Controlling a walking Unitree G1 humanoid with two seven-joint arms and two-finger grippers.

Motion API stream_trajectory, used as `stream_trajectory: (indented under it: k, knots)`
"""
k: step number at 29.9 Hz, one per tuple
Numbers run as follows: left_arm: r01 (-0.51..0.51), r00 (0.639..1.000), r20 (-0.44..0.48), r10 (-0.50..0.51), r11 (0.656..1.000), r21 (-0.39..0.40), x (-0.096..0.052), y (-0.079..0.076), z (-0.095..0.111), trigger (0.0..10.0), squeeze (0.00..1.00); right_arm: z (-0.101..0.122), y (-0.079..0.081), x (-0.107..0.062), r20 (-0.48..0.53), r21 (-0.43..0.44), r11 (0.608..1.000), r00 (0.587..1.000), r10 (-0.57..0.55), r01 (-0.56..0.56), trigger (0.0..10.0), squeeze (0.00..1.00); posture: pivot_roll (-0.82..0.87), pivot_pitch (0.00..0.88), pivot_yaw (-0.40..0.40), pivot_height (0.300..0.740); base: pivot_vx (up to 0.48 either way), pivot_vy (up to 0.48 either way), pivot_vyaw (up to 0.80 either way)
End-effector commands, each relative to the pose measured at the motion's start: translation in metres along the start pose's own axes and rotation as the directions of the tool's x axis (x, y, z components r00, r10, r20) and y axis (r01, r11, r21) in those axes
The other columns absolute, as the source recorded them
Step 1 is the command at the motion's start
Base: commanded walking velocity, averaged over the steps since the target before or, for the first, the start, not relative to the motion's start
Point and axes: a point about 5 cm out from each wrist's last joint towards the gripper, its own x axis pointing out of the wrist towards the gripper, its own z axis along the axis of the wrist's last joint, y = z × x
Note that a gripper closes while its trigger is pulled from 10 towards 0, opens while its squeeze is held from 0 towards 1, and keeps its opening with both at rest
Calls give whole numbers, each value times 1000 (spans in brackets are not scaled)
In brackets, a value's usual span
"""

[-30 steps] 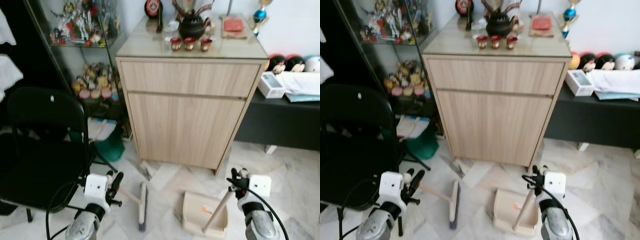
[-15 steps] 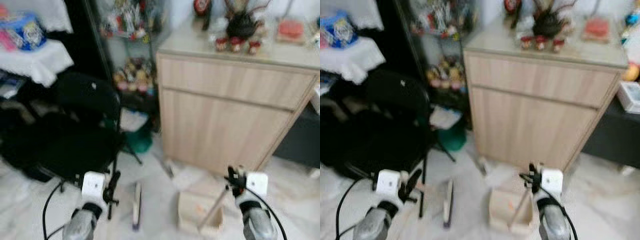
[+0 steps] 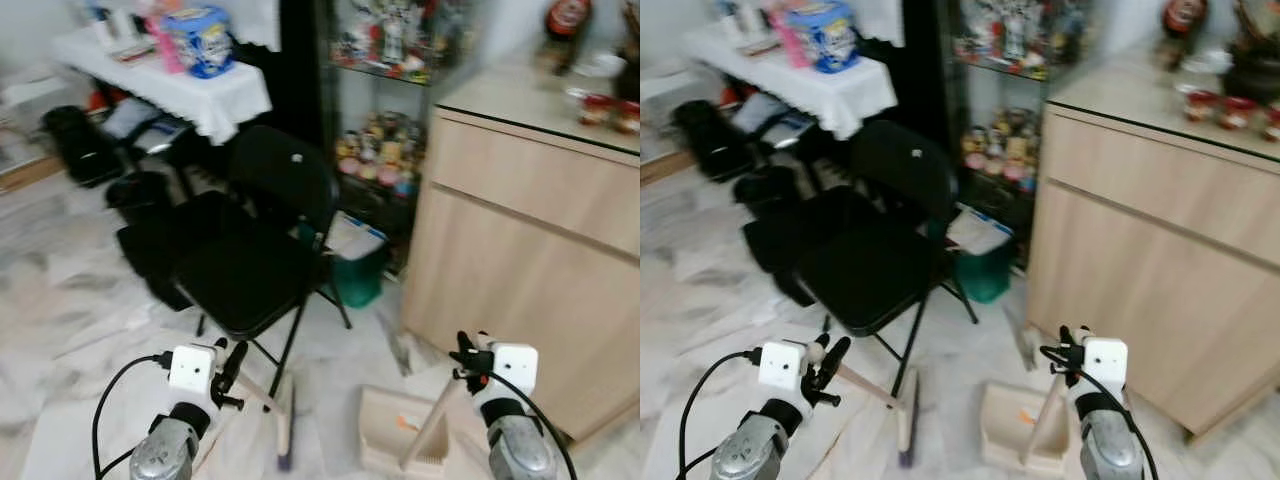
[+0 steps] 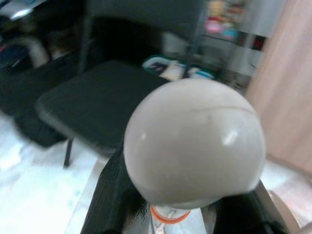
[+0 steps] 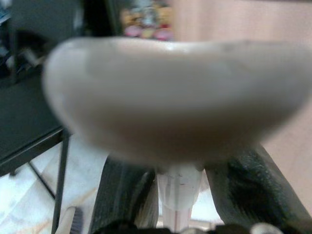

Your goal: Sweep floor

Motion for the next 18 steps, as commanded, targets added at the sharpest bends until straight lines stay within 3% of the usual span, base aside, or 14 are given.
stream_trajectory:
  k: [1, 18]
  knots:
    - [-15, 1000, 13, 14, 1000, 16, -1, 8, 4, 10000, 0, 7, 9, 5, 32, 8, 1000, 999, 26, -26, 10000, 0, -61, 0, 30, 740, 0, 0, 800]
    - [5, 1000, 24, -4, 1000, -11, -1, 9, 7, 10000, 0, 8, 10, 9, 28, 7, 999, 998, 51, -51, 10000, 0, -55, 0, 36, 740, 0, 0, 800]
